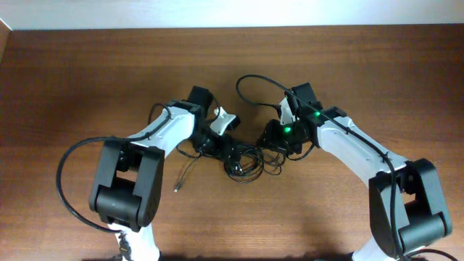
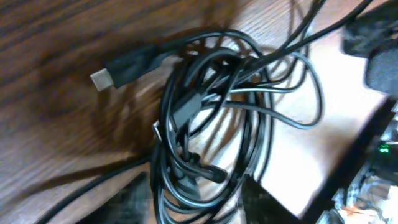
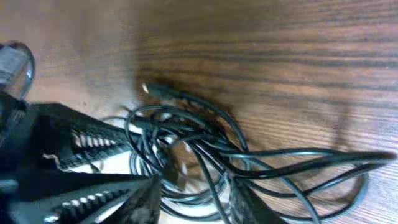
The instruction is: Untangle cables
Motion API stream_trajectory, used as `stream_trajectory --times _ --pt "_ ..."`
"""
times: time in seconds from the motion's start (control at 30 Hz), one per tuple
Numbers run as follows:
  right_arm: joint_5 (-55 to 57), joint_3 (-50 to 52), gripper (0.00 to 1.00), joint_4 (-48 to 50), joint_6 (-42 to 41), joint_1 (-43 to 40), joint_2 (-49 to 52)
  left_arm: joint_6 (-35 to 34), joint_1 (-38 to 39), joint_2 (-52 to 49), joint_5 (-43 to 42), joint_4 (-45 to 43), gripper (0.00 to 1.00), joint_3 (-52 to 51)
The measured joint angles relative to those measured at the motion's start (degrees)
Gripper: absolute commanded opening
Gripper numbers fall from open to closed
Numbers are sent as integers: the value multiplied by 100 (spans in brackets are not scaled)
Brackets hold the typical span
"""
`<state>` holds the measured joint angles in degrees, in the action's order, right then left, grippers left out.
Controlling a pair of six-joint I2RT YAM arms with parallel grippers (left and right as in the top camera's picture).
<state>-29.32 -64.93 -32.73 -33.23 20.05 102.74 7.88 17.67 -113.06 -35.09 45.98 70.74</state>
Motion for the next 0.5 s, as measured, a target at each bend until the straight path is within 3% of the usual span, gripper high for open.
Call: stream_trajectory --times 0.1,0.37,0.5 --pt "-37 0 35 70 -597 0 9 -81 26 0 188 -70 11 0" --pt "125 44 35 511 -2083 417 42 -87 26 0 284 -219 9 0" --pt "723 46 36 540 -2730 778 42 -103 26 0 299 -234 2 0"
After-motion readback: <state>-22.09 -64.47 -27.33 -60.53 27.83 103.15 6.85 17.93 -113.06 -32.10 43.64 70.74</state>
